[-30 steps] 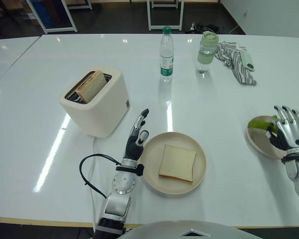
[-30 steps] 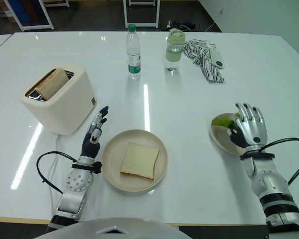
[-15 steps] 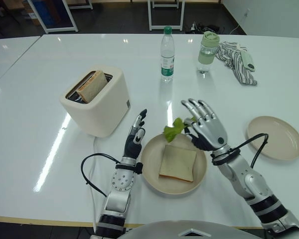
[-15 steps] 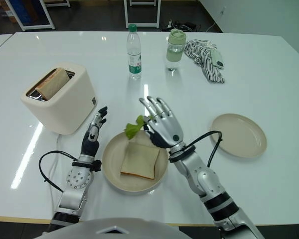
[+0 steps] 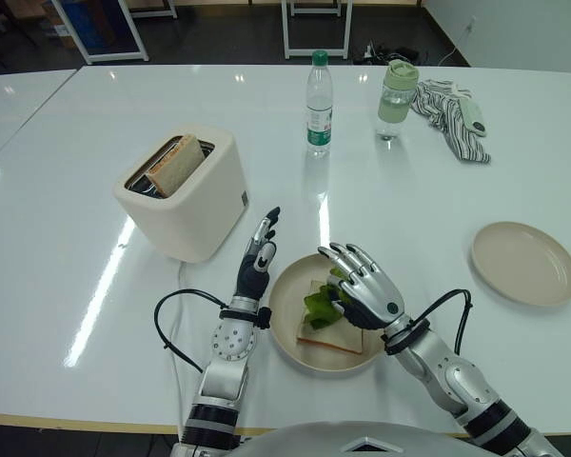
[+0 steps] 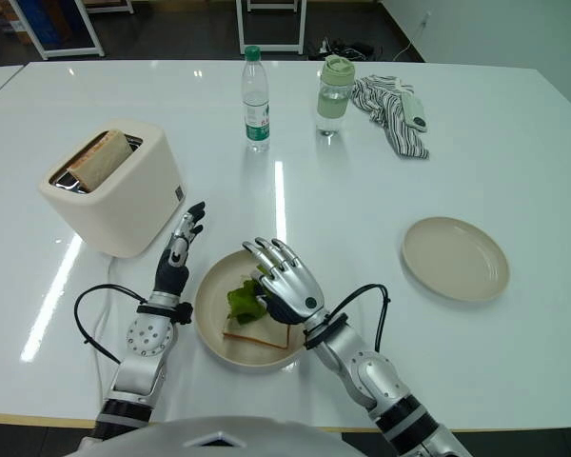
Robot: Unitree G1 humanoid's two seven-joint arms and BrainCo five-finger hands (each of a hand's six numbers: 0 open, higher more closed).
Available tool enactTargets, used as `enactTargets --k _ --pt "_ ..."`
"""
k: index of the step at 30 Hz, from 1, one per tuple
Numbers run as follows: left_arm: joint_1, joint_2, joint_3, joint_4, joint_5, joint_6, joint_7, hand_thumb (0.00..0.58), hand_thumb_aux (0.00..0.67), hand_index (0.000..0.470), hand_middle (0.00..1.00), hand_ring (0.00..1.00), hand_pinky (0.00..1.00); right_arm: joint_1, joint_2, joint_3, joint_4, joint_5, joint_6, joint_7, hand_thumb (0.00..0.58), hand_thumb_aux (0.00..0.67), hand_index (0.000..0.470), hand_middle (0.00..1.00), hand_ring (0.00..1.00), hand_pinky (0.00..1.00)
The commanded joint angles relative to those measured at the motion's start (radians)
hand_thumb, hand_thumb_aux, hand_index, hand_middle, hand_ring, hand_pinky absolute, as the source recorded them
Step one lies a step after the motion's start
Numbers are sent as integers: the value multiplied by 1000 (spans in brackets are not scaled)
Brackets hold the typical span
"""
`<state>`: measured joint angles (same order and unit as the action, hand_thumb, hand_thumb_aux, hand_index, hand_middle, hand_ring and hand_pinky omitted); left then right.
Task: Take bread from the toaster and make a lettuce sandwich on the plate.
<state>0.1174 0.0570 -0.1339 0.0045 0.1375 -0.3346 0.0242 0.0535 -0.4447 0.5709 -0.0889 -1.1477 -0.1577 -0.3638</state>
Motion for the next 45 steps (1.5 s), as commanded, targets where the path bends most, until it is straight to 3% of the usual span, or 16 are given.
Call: enactTargets --k 1,10,17,31,45 --pt "1 -2 5 24 7 -8 3 0 0 0 0 0 0 -36 -12 -47 32 30 -5 8 580 670 470 0 0 0" --pt "-3 -6 -3 57 16 -27 6 0 0 0 0 0 0 -220 41 -134 98 87 6 2 580 670 470 0 0 0" --pt "2 -15 -14 67 24 -33 13 0 0 0 0 0 0 -273 55 -134 125 93 -2 8 580 670 470 0 0 0" --pt "12 -11 -6 55 27 -30 12 0 0 0 0 0 0 52 28 -23 36 72 -48 19 580 670 470 0 0 0" --pt "16 -10 -10 73 35 -35 19 0 0 0 0 0 0 146 8 -46 -111 53 -37 42 580 670 470 0 0 0"
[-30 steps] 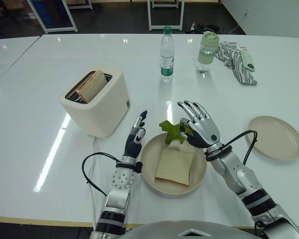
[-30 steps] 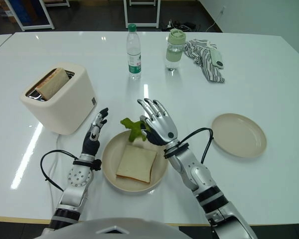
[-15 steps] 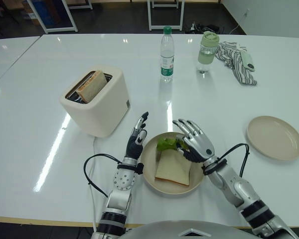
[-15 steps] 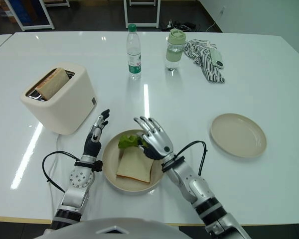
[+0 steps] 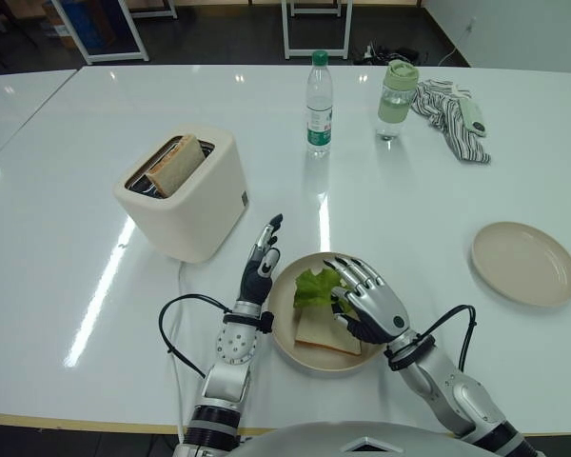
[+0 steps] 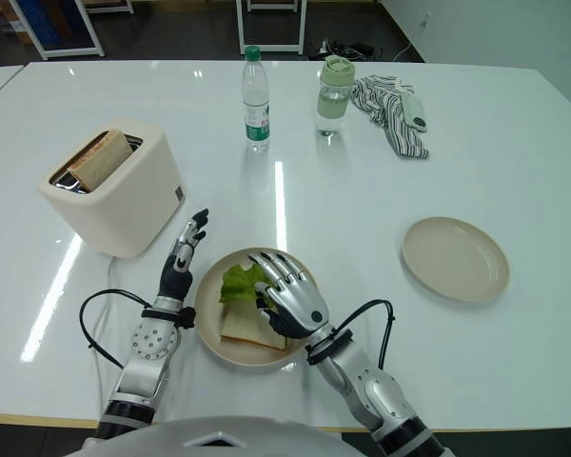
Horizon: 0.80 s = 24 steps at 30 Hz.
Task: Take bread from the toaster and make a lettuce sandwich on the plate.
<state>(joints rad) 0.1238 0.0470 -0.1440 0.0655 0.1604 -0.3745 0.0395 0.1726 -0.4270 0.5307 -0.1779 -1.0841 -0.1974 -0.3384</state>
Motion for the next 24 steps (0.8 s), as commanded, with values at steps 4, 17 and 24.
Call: enactTargets --k 4,17,24 --pt "9 -1 0 14 15 6 3 0 0 0 0 0 0 46 -17 -2 -21 -16 0 24 580 670 470 0 0 0" --pt "6 0 0 25 24 7 4 0 0 0 0 0 0 85 -33 16 -29 -36 -17 58 580 670 470 0 0 0" --pt "2 -1 -1 34 28 0 9 0 0 0 0 0 0 120 -54 3 -82 -42 -27 66 0 0 0 0 0 0"
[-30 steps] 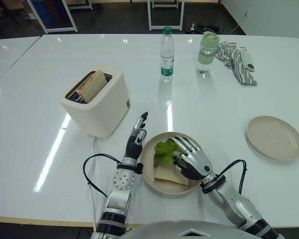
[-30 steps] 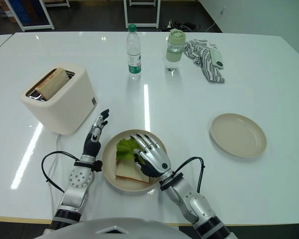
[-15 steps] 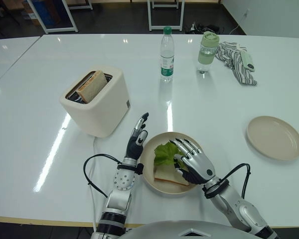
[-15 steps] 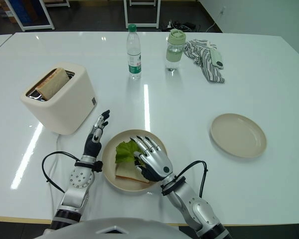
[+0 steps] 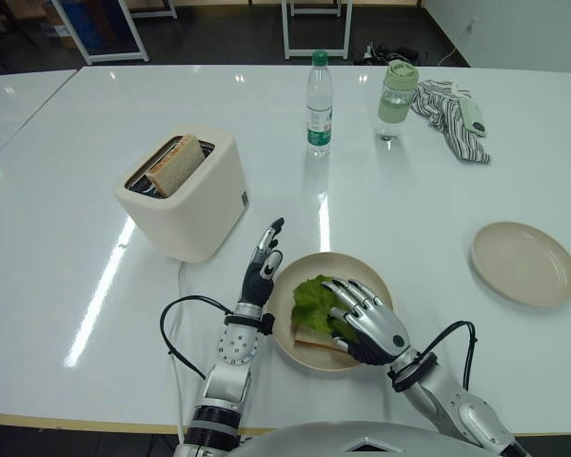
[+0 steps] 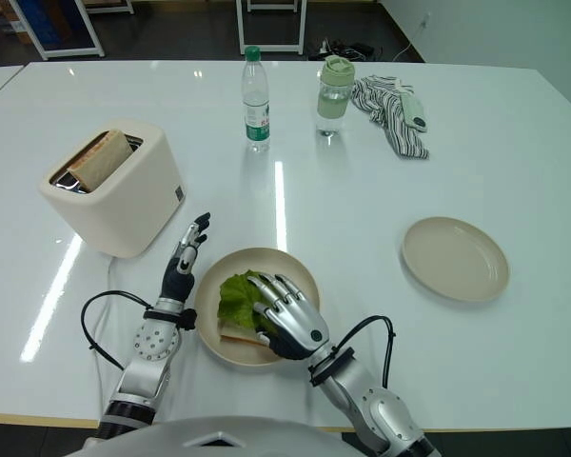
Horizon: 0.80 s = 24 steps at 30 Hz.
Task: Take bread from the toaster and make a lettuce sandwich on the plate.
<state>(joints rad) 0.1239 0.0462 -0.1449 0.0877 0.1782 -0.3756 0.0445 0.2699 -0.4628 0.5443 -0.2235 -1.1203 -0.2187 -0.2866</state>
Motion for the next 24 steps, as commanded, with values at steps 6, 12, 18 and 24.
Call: enactTargets --k 6,12,18,24 --pt "4 1 0 15 13 -2 9 0 0 0 0 0 0 63 -50 -45 -114 4 -16 36 0 0 0 0 0 0" --pt "7 13 0 -5 35 -18 21 0 0 0 0 0 0 99 -34 -141 -215 278 -58 102 0 0 0 0 0 0" --pt "-47 86 93 -220 198 -14 99 0 0 0 0 0 0 42 146 -382 -246 940 22 166 0 0 0 0 0 0" --pt "-286 269 236 -285 603 136 265 0 0 0 0 0 0 10 215 -517 -148 1080 36 155 0 0 0 0 0 0"
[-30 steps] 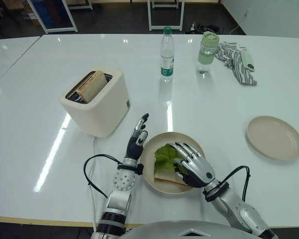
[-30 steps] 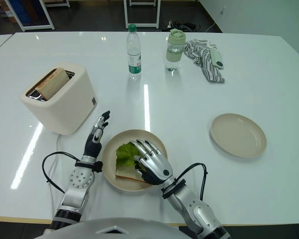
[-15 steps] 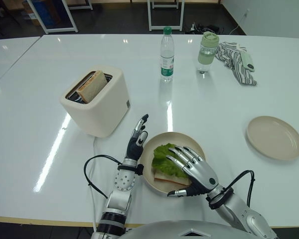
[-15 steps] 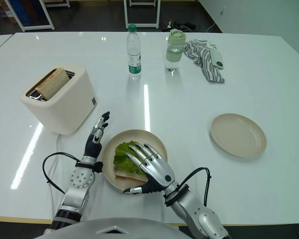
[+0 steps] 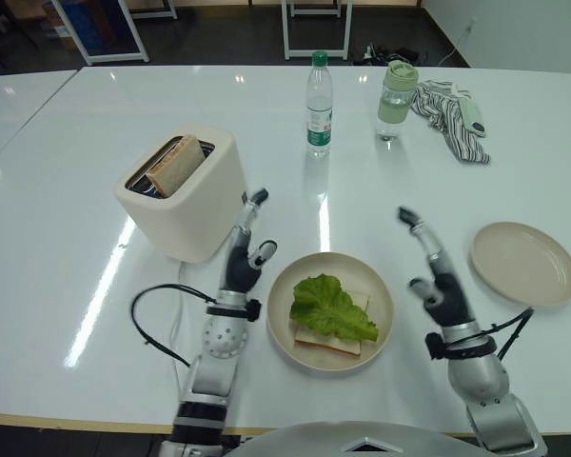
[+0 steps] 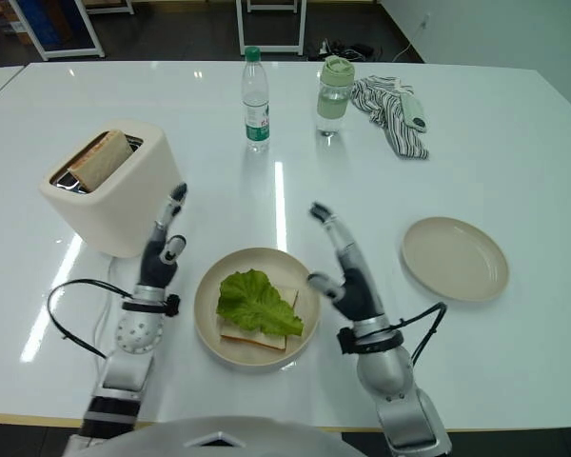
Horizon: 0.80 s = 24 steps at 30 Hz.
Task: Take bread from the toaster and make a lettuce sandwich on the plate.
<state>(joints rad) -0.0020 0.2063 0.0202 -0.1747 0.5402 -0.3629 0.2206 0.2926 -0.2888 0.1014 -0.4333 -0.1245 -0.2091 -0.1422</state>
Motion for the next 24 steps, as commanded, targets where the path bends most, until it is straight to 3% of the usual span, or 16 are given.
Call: enactTargets --k 1,7,13,22,24 --pt "-194 128 81 1 277 164 97 0 0 0 0 0 0 -13 47 -82 70 89 24 17 0 0 0 0 0 0" --pt "-286 236 128 159 338 375 74 0 0 0 0 0 0 -8 87 -93 101 91 8 51 0 0 0 0 0 0" --pt "-317 301 108 292 309 543 -54 0 0 0 0 0 0 -5 107 -98 110 62 10 71 0 0 0 0 0 0" --pt "-299 338 70 332 238 606 -145 0 0 0 0 0 0 21 121 -121 112 52 7 82 0 0 0 0 0 0" --pt "-296 338 59 333 228 605 -151 179 113 79 0 0 0 22 125 -122 113 50 7 85 0 0 0 0 0 0"
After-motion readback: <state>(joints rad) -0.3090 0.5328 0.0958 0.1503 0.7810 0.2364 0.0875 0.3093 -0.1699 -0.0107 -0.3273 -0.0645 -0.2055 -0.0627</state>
